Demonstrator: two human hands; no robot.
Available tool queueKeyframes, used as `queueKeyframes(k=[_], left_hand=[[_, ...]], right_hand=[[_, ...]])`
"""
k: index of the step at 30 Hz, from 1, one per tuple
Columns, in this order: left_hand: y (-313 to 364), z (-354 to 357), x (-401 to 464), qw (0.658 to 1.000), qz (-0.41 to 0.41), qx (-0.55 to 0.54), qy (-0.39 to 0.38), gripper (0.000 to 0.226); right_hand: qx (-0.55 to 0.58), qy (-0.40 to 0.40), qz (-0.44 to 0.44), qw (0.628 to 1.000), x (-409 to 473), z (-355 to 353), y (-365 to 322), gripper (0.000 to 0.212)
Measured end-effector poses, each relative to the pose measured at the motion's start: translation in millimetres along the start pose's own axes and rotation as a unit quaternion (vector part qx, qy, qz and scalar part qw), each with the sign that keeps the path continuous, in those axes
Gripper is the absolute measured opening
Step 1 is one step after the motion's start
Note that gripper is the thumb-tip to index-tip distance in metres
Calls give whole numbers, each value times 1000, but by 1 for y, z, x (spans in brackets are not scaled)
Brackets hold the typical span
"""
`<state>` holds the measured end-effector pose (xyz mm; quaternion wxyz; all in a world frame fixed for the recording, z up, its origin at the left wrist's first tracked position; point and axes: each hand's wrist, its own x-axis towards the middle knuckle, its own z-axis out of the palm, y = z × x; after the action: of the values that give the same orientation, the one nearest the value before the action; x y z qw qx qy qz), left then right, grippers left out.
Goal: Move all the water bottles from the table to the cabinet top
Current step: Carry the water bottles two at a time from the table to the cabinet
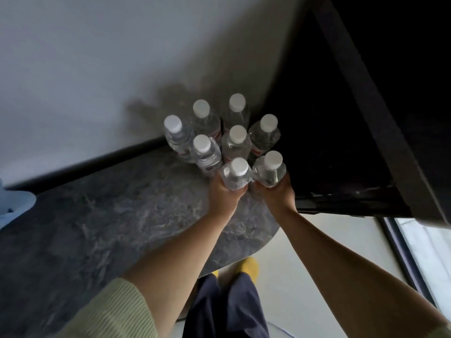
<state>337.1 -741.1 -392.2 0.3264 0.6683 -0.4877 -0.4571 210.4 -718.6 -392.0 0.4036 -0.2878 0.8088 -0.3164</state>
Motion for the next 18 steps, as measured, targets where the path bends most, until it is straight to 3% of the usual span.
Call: queueKeyframes(k=[3, 10, 18], left_hand=[[-6, 9, 4, 999, 29, -6, 40, 56], [-12, 14, 2, 997, 36, -32, 55, 56], [6, -4, 2, 997, -24, -49, -58, 73]], right_hand=[[13, 2, -22, 1000, 12, 7, 0, 84], [42, -17, -17, 999, 23, 11, 12, 92], [-7, -63, 0, 998, 10, -5, 0, 98]])
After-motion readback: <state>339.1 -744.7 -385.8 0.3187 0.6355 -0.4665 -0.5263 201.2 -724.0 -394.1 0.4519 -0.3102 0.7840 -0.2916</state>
